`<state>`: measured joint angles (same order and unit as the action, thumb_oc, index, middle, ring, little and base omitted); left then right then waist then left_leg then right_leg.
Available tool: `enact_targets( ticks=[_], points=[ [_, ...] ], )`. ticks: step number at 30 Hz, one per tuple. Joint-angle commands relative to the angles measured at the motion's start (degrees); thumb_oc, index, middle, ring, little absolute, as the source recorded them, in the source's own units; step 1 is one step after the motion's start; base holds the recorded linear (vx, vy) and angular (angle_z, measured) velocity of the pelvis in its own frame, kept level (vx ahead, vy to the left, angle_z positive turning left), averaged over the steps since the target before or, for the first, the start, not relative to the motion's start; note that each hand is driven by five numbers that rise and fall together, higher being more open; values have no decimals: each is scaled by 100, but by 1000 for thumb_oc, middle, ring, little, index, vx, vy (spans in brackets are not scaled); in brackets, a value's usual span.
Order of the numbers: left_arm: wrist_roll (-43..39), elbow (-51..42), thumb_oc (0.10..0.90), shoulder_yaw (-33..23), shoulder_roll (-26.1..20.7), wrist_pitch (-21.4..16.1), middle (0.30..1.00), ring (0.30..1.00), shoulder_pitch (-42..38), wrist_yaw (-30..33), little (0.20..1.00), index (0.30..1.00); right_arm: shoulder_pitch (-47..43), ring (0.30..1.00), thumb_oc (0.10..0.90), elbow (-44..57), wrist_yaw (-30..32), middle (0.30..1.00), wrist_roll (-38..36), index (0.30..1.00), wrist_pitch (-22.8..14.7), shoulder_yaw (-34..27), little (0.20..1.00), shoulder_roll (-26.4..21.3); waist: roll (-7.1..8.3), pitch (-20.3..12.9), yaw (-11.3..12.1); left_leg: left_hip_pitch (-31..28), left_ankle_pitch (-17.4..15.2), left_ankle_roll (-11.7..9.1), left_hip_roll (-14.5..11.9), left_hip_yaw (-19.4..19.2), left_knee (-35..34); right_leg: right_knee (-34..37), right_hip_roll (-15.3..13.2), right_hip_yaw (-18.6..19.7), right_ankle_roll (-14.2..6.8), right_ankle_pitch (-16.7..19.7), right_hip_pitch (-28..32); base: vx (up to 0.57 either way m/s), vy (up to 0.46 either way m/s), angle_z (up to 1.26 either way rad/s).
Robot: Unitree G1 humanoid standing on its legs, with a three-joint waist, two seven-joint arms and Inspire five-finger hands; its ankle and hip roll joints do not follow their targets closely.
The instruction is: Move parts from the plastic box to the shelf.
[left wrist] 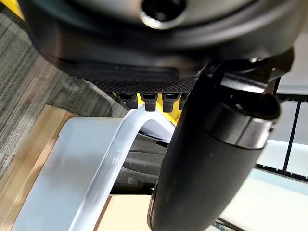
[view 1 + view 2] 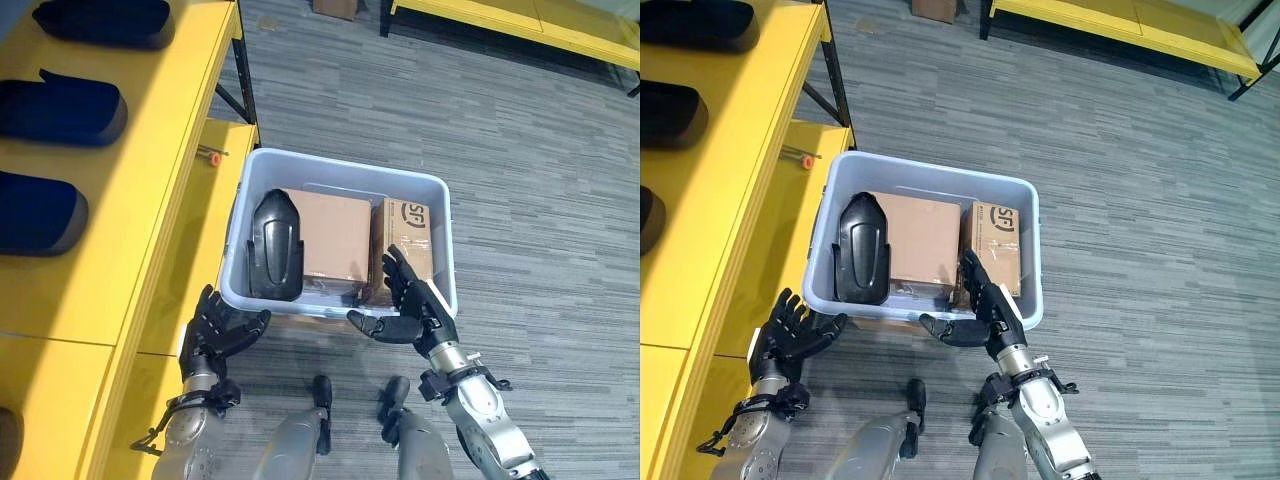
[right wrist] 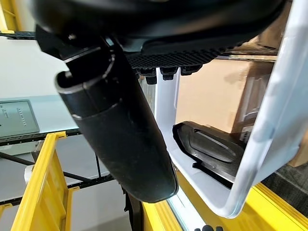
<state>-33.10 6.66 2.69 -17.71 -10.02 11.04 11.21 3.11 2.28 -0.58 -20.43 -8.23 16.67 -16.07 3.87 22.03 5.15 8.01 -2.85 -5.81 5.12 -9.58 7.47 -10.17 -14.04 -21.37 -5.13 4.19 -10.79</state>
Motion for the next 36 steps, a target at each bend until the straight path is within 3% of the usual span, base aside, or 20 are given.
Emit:
enact_targets(
  ticks=[1, 3, 12, 36],
  points=[
    [-2, -727, 900, -116, -129, -502, 1000, 1000, 12, -292, 1000, 1000, -392, 1000, 900, 498, -142, 1000, 2, 1000, -558, -254, 1000, -148, 146, -498, -40, -237, 50, 584, -860, 647, -374, 730, -40, 353, -505, 239, 461, 126, -186, 51],
    [12, -810, 900, -130, -65, -500, 1000, 1000, 89, -317, 1000, 1000, -405, 1000, 900, 508, -158, 1000, -33, 1000, -545, -263, 1000, -177, 136, -599, -1, -273, 44, 527, -918, 584, -378, 804, -102, 131, -517, 255, 610, 107, -110, 3],
    [-69, -846, 900, -86, -27, -473, 1000, 1000, 143, -330, 1000, 1000, -439, 1000, 900, 530, -171, 1000, -123, 1000, -538, -234, 1000, -201, -4, -761, -93, -366, 87, 339, -1142, 623, -444, 832, 54, 68, -392, -29, 770, 75, -76, 5],
    [-199, -873, 900, 12, 96, -502, 1000, 1000, 70, -257, 1000, 1000, -832, 1000, 900, 500, 15, 1000, 134, 1000, -655, -45, 1000, -343, -341, -743, -104, -327, 494, 0, -1533, 667, -646, 968, 443, 7, -124, -352, 817, 24, -65, -1]
  ],
)
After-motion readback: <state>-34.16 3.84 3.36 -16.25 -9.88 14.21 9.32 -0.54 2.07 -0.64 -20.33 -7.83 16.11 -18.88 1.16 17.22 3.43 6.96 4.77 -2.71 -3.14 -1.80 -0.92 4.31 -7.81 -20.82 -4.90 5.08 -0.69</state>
